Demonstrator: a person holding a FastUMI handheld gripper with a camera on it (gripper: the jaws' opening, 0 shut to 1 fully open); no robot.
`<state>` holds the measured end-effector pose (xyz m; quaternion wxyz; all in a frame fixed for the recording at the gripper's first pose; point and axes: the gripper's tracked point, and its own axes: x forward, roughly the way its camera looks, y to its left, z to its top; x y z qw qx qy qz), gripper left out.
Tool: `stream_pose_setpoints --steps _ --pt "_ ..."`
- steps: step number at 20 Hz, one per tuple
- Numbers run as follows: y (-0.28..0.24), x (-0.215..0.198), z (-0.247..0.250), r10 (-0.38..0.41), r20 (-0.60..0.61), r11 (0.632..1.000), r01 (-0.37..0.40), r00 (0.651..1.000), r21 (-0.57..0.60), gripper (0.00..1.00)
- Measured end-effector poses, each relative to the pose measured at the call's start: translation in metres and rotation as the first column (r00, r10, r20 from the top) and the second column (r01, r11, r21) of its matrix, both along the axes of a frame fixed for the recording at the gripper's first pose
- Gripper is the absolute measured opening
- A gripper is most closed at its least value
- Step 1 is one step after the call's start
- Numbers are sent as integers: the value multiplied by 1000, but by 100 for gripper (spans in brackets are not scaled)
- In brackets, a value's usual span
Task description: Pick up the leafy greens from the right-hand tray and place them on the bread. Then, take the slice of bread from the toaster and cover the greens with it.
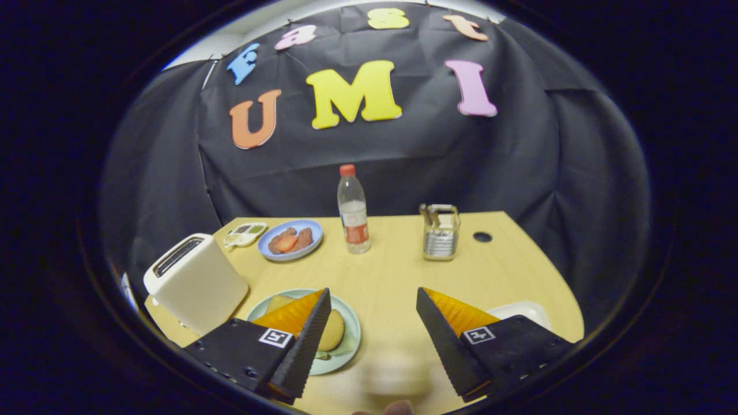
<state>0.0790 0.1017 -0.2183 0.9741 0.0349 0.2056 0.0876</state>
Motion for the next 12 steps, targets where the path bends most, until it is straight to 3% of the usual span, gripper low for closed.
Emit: stream_pose_setpoints --steps 3,6,12 --pt "-17 -23 59 -28 111 997 36 993 -71 97" --pt "-20 -54 122 -92 215 993 105 972 -53 96" --pt "30 -126 199 -135 346 985 162 928 -51 96"
